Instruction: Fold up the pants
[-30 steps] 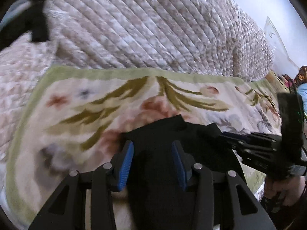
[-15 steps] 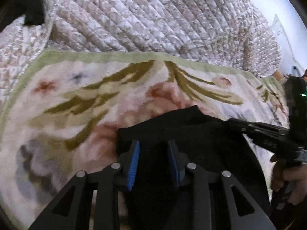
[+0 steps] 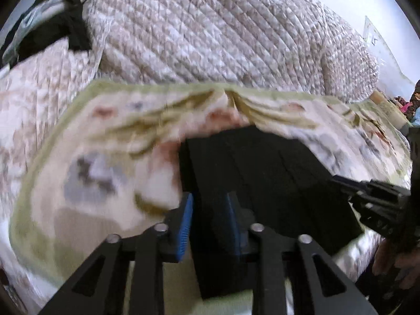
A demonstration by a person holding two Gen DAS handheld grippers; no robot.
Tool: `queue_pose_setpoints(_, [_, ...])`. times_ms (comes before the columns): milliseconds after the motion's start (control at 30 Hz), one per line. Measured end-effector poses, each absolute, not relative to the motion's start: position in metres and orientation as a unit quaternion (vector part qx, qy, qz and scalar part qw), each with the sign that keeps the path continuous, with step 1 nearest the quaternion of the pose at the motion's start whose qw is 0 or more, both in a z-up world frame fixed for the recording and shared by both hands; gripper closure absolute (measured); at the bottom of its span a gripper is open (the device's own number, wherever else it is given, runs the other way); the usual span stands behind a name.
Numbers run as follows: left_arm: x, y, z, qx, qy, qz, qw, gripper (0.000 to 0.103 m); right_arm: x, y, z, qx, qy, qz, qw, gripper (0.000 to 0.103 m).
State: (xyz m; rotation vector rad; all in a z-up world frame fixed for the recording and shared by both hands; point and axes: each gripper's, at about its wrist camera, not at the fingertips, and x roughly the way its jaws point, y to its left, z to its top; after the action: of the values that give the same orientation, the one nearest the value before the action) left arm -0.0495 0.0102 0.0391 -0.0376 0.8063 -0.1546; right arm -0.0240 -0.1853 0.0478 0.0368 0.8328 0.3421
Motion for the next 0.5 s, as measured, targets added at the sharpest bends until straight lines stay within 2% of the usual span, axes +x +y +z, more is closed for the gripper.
queue_pose_setpoints(67, [-0.06,0.011,0.023,-0.014,0.403,-0.071,0.912,0.08,-0.037,-0.182,0.024,0.011,0.431,0.161,0.888,0.086])
queue_pose_setpoints(133, [-0.063,0.009,0.025,-0.003,0.391,-0.071,0.918,0.081,-0.045,-0.179,0.024,-0.008,0.4,0.162,0.902,0.086])
queue_pose_setpoints(500, [-0.063,0.016,0.021,-0.025,0.398,-0.076,0.914,0.08,-0.043,-0.177,0.023,-0.008,0.406,0.162,0.899,0.086])
